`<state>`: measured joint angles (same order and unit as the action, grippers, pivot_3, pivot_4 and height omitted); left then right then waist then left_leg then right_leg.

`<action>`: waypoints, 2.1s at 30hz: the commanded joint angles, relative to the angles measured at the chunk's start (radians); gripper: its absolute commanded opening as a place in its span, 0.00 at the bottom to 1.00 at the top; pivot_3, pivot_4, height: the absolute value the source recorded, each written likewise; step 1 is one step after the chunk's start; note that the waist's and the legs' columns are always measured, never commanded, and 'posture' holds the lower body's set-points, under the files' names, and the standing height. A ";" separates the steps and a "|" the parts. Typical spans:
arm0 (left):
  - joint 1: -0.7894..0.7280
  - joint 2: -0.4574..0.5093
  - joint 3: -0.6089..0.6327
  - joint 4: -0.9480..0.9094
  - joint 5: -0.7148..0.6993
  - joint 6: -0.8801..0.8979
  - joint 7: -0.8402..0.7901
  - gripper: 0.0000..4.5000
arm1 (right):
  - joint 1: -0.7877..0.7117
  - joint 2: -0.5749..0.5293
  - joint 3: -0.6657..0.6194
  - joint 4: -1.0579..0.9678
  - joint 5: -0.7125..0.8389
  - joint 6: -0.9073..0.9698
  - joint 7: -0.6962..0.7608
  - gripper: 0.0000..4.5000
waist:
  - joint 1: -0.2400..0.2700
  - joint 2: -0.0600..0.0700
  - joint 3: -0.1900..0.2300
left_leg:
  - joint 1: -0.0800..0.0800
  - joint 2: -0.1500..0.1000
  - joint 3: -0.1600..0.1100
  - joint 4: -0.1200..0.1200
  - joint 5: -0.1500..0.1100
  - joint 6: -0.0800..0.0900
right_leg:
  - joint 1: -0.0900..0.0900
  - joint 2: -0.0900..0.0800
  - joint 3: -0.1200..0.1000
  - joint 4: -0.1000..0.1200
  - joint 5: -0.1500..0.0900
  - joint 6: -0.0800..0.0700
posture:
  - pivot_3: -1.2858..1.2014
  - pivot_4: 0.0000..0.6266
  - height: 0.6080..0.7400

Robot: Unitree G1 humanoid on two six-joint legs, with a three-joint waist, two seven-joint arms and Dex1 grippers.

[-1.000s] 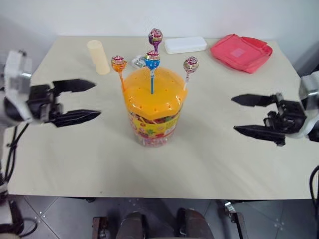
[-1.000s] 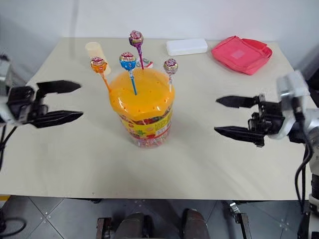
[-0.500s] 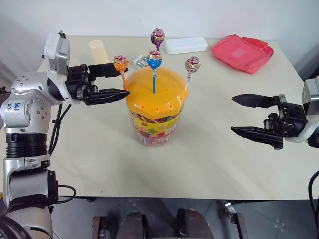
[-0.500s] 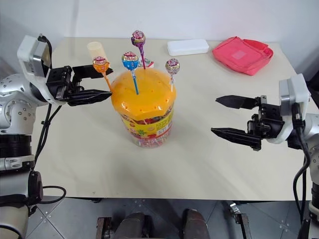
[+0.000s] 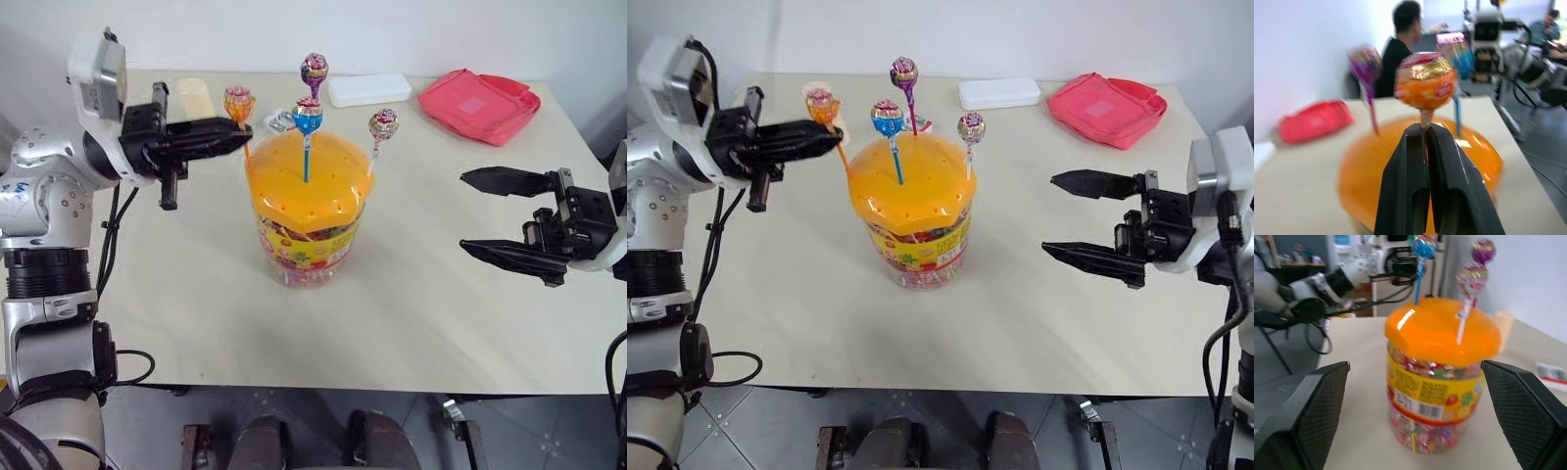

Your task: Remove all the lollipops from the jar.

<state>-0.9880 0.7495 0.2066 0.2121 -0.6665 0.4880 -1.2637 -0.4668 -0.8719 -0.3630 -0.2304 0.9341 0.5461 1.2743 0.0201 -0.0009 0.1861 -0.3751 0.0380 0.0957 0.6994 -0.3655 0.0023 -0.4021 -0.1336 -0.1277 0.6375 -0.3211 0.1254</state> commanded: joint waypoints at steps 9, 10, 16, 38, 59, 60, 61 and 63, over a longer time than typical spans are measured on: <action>0.074 0.279 0.114 -0.065 0.096 0.417 0.459 0.02 | -0.097 0.041 0.058 0.095 -0.039 -0.041 0.024 1.00 | -0.015 0.000 0.000 | 0.000 0.000 -0.001 -0.001 0.000 0.000 | 0.000 0.000 0.000 0.001 0.000 0.000 | 0.52 0.24 1.00; 0.088 0.295 0.115 -0.056 0.108 0.473 0.501 0.02 | -0.106 0.044 0.067 0.106 -0.046 -0.046 0.030 1.00 | -0.017 0.000 0.000 | 0.000 0.000 -0.001 -0.001 0.000 0.000 | 0.000 0.000 0.000 0.001 0.000 0.000 | 0.52 0.24 1.00; 0.188 0.360 0.076 0.037 0.227 0.732 0.698 0.02 | -0.166 0.077 0.122 0.160 -0.083 -0.069 0.067 1.00 | -0.022 0.000 0.000 | 0.000 0.000 -0.001 -0.001 0.000 0.000 | 0.000 0.000 0.000 0.001 0.000 0.000 | 0.52 0.24 1.00; 0.310 0.500 -0.075 -0.129 0.257 1.012 0.665 0.99 | -0.224 0.112 0.146 0.222 -0.137 -0.087 0.110 1.00 | -0.022 -0.006 0.000 | 0.000 0.000 0.000 -0.001 0.000 -0.001 | -0.002 0.000 0.001 0.002 0.000 0.000 | 0.52 0.24 1.00; 0.220 0.513 0.076 -0.221 0.090 0.437 0.194 0.99 | -0.188 0.049 0.075 0.174 -0.124 -0.073 0.099 1.00 | -0.020 -0.006 0.000 | -0.002 0.000 0.005 -0.001 -0.001 -0.001 | -0.007 0.000 0.006 0.005 0.000 0.000 | 0.52 0.24 1.00; 0.229 0.473 0.122 -0.228 0.052 0.393 0.162 0.99 | -0.181 0.046 0.069 0.160 -0.117 -0.064 0.092 1.00 | -0.020 -0.006 0.000 | -0.002 0.000 0.005 -0.001 -0.001 -0.001 | -0.007 -0.001 0.006 0.006 0.000 0.000 | 0.52 0.24 1.00; 0.233 0.433 0.162 -0.226 0.022 0.353 0.139 0.99 | -0.177 0.044 0.065 0.149 -0.109 -0.055 0.086 1.00 | -0.019 -0.006 0.000 | -0.001 0.000 0.005 -0.001 -0.001 -0.001 | -0.007 -0.001 0.006 0.006 0.000 0.000 | 0.52 0.24 1.00; 0.261 0.373 0.219 -0.220 -0.024 0.280 0.076 0.99 | -0.169 0.038 0.065 0.120 -0.095 -0.031 0.067 1.00 | -0.021 -0.006 0.000 | -0.002 0.000 0.005 0.000 -0.001 -0.001 | -0.007 -0.001 0.006 0.007 0.000 0.000 | 0.52 0.24 1.00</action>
<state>-0.7306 1.1323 0.3387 0.0077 -0.6375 0.8481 -1.1308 -0.6395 -0.8092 -0.2592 -0.0597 0.8061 0.4970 1.3579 -0.0010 -0.0069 0.1863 -0.3769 0.0377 0.1008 0.6995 -0.3661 0.0016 -0.4095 -0.1341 -0.1218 0.6441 -0.3211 0.1253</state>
